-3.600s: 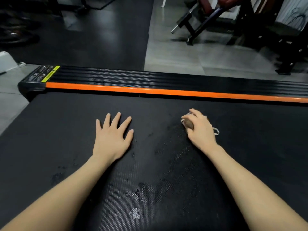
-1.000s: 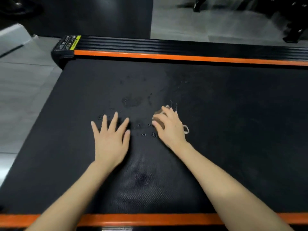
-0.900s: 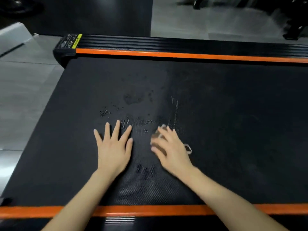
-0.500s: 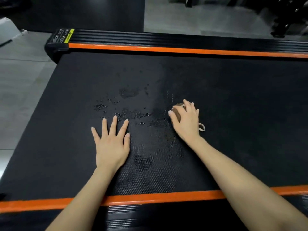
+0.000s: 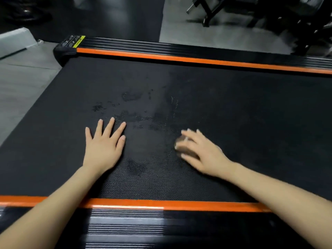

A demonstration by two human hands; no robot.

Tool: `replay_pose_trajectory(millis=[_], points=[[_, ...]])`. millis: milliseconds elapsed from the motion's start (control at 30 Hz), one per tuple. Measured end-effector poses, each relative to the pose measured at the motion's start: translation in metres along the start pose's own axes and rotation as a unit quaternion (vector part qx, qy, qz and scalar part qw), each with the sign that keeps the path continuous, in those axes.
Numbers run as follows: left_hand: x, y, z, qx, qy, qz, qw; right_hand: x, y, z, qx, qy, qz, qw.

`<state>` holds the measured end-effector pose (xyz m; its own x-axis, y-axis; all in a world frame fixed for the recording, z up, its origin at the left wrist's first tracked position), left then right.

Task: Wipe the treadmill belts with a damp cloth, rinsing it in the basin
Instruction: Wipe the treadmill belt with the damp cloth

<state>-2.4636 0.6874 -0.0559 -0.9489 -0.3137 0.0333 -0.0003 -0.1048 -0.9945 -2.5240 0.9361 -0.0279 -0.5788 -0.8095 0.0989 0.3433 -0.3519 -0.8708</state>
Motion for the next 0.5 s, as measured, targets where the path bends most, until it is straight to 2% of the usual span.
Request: replay_pose_trajectory(millis=[100,167,233,333,433,500], points=[[0.001,0.001,0.003,-0.007,-0.01,0.01,1.0,0.055,-0.017,-0.044,0.015,0.133,-0.101,0.986],[0.0,0.0,0.004,-0.002,-0.011,0.017,1.0,0.067,-0.016,-0.048,0.017,0.161,-0.13,0.978],[0.0,0.0,0.003,-0.005,-0.009,0.026,1.0,0.057,-0.003,-0.02,0.032,0.095,-0.108,0.989],[-0.001,-0.001,0.004,-0.029,-0.005,0.037,0.999,0.011,0.021,0.035,0.071,-0.052,0.001,0.996],[-0.006,-0.001,0.01,-0.026,0.014,0.043,0.999,-0.028,0.013,0.035,0.09,-0.097,0.086,0.987],[-0.008,0.0,0.011,-0.025,0.03,0.042,0.998,-0.046,0.002,0.025,0.095,-0.106,0.112,0.983]])
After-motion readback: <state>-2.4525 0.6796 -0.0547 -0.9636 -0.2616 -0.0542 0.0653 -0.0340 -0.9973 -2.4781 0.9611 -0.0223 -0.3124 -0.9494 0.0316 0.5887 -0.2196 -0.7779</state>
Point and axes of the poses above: each hand's wrist, its own x-axis towards the middle knuckle, its own y-axis out of the palm, z = x × y, the point moved 10 cm from there along x, towards the middle knuckle, and after that the axes turned 9 degrees about x, right-handed, at the moved point
